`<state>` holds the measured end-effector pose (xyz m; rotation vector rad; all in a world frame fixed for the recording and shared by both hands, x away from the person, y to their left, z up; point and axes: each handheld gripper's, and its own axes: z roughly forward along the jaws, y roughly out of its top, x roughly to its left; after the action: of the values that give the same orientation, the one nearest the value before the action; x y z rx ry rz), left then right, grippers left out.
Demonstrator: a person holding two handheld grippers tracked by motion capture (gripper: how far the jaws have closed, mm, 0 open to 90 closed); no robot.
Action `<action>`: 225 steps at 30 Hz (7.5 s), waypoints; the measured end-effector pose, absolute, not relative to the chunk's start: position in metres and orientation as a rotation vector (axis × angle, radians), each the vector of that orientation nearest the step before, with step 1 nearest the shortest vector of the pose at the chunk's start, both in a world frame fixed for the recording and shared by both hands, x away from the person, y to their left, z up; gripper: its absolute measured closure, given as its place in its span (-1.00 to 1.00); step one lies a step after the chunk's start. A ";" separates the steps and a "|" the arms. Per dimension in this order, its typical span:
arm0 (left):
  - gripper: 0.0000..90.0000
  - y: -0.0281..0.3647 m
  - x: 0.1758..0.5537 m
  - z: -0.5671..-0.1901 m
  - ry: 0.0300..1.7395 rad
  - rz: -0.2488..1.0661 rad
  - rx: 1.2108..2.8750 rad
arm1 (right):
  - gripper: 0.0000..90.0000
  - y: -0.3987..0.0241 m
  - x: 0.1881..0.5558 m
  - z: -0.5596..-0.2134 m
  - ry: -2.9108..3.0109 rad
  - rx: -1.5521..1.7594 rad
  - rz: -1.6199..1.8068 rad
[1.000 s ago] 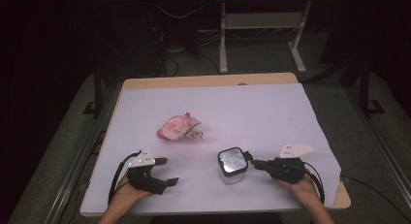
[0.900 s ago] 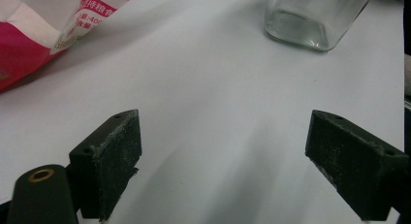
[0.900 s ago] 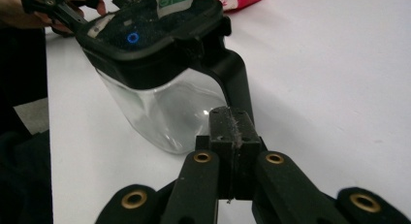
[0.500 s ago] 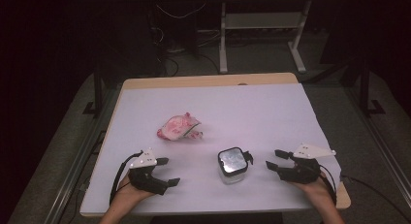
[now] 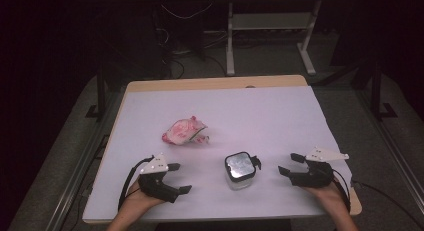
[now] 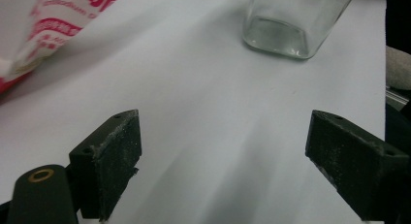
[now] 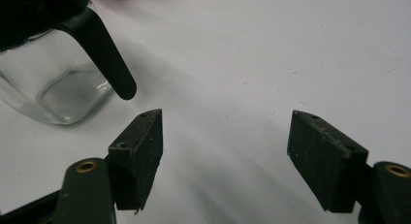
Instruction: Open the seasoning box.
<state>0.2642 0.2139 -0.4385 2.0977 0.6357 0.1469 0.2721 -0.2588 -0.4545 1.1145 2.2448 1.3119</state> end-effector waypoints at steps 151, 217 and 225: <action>0.67 0.097 0.283 -0.399 0.306 0.099 2.043 | -0.35 -0.261 0.275 -0.456 2.265 1.124 1.337; 1.00 0.047 0.302 -0.352 0.193 0.077 2.027 | -0.35 -0.261 0.274 -0.456 2.263 1.130 1.347; 1.00 0.038 0.305 -0.353 0.183 0.068 2.032 | -0.35 -0.261 0.274 -0.456 2.264 1.129 1.348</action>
<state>0.3051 0.0379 -0.3530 2.0324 0.1832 0.0682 0.2737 -0.2611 -0.4556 1.1293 2.2637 1.3484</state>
